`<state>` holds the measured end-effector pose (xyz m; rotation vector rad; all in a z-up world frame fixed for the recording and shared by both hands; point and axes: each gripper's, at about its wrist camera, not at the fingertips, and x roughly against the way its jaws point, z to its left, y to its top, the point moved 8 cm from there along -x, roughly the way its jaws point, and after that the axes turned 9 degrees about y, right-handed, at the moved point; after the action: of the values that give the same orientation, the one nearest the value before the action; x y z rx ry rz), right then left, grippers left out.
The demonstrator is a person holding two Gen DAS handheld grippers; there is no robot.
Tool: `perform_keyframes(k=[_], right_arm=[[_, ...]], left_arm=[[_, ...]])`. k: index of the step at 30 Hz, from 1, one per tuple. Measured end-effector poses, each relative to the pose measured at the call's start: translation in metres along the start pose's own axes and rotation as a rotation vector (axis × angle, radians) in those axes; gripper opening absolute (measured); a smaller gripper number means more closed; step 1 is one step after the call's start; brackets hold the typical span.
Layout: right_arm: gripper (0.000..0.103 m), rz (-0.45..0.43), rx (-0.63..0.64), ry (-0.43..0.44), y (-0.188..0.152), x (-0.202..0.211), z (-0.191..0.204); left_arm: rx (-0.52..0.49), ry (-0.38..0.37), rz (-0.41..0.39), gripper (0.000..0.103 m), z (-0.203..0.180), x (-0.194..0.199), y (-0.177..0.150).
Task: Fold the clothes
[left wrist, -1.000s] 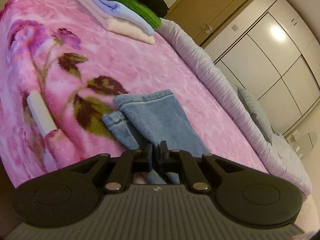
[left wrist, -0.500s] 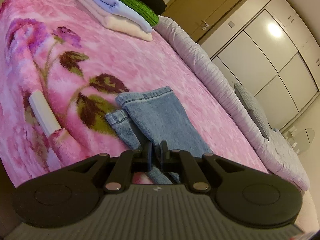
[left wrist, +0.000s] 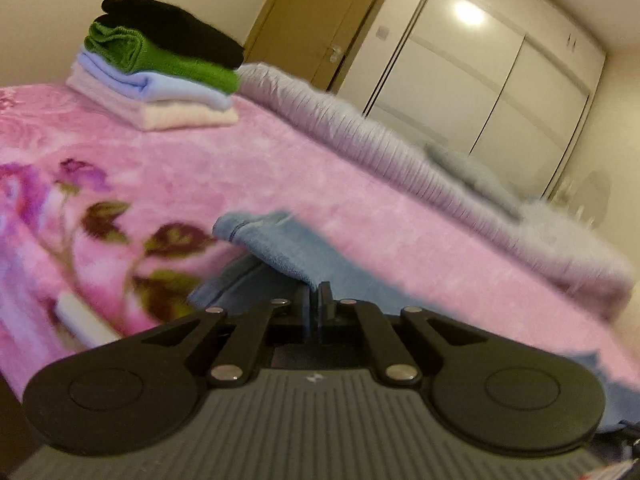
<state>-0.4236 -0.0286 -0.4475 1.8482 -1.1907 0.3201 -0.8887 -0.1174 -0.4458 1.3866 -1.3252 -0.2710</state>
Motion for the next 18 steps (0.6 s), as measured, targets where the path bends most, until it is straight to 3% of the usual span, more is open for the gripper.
perform_keyframes(k=[2,5,9,13,15,18], right_arm=[[0.001,0.038,0.024,0.024,-0.006,-0.013,0.014],[0.001,0.013,-0.042,0.006,-0.001,-0.007,0.008],[0.001,0.028,-0.111,0.03,-0.001,-0.01,0.003],[0.002,0.047,-0.185,0.039,0.001,-0.011,0.005],[0.002,0.012,-0.32,0.064,0.002,0.003,-0.004],[0.003,-0.054,-0.669,0.105,-0.016,0.031,-0.032]], left_arm=[[0.01,0.002,-0.023,0.002,0.002,0.006,-0.004],[-0.022,0.0,-0.081,0.002,-0.002,0.02,-0.004],[-0.043,0.039,-0.009,0.007,0.003,0.005,-0.019],[-0.025,0.083,-0.03,0.013,0.004,0.013,-0.013],[-0.009,0.156,-0.061,0.012,0.007,0.024,-0.005],[0.03,0.233,-0.093,0.011,0.008,0.04,0.004]])
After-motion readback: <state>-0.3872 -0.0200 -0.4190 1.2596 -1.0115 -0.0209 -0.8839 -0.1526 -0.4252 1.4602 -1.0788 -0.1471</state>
